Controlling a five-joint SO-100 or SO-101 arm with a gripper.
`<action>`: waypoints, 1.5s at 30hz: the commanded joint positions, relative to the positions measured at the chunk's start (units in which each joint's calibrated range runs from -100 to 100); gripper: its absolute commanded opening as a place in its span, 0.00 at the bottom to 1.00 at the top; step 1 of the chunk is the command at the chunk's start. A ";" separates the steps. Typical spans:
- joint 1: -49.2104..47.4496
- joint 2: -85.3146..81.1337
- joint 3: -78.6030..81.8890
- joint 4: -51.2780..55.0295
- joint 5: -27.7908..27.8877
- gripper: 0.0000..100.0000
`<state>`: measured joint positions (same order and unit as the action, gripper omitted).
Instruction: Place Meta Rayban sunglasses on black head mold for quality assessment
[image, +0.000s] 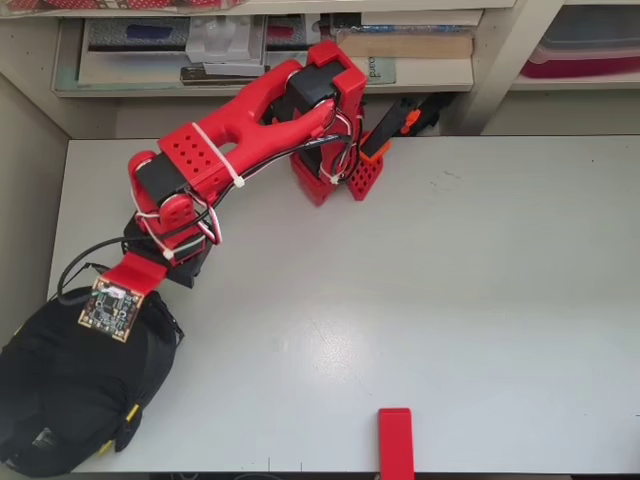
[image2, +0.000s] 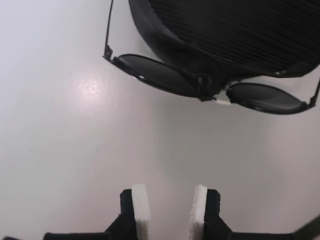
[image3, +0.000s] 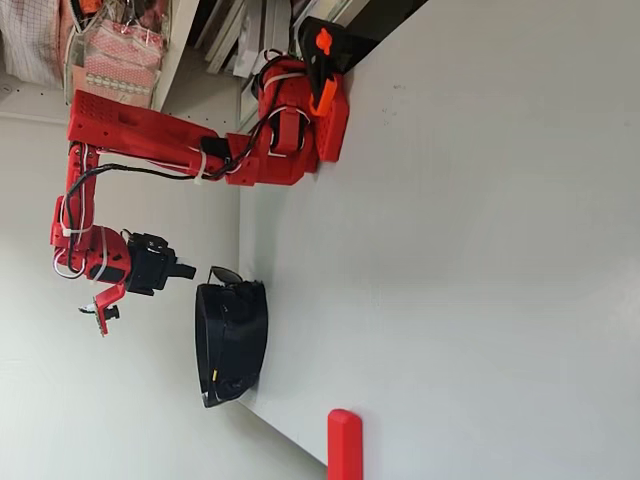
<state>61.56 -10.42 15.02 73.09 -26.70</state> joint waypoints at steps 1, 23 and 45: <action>1.30 1.27 -0.73 -3.98 -0.65 0.81; 1.38 9.45 -1.01 -12.55 -5.06 0.93; 1.03 21.26 -15.48 -12.55 -5.00 0.93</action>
<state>62.09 11.01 7.71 61.49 -31.52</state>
